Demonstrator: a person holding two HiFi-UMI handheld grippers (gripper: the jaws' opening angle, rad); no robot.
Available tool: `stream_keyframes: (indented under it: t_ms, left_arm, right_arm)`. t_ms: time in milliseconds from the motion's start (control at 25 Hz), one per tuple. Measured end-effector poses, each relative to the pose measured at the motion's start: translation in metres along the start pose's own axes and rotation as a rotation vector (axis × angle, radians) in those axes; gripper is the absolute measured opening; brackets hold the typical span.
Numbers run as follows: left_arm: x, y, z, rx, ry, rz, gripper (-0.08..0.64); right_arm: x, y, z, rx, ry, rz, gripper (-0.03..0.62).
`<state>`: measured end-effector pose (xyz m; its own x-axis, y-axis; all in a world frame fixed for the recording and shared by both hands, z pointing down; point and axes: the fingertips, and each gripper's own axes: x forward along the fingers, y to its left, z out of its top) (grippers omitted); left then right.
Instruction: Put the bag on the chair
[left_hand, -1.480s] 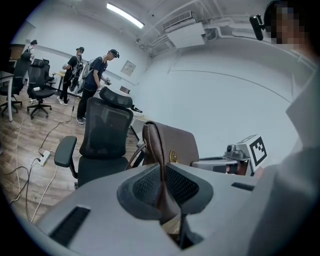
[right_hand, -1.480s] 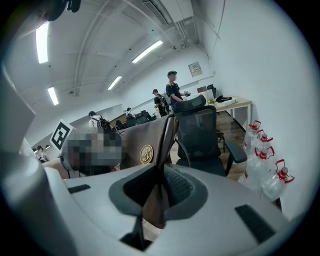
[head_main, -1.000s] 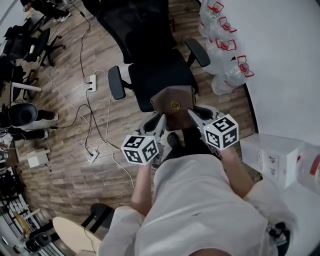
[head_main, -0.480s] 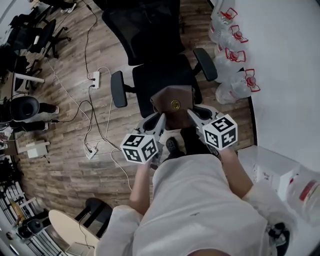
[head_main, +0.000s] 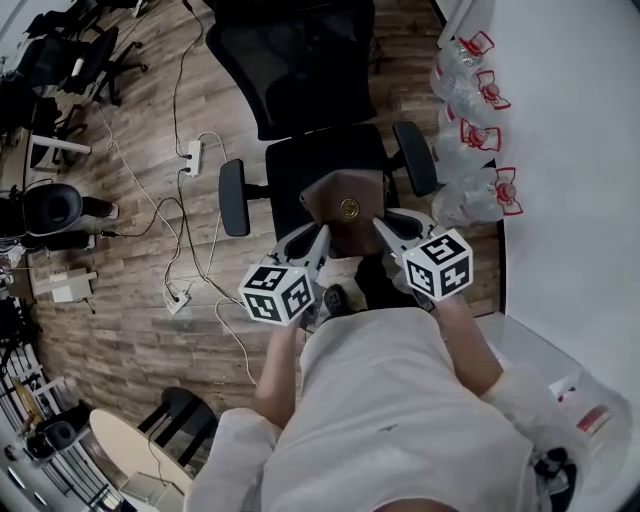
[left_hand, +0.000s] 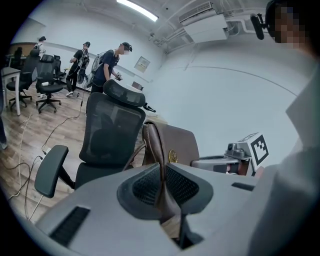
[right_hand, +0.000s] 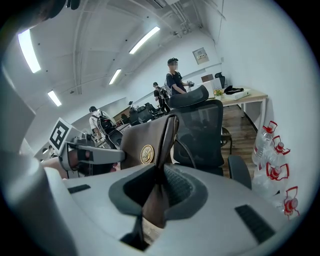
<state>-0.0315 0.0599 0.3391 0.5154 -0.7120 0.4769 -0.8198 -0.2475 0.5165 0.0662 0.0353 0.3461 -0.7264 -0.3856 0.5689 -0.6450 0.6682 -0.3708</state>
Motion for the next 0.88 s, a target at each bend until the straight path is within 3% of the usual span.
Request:
stream_keyframes:
  t_ms: [520, 880]
  left_arm:
    - [0.066, 0.003, 0.019, -0.069, -0.010, 0.093, 0.034]
    - [0.077, 0.012, 0.010, -0.101, 0.025, 0.115, 0.034]
  right_arm:
    - [0.022, -0.069, 0.021, 0.000, 0.065, 0.086, 0.058]
    - [0.035, -0.079, 0.010, 0.027, 0.122, 0.096, 0.058]
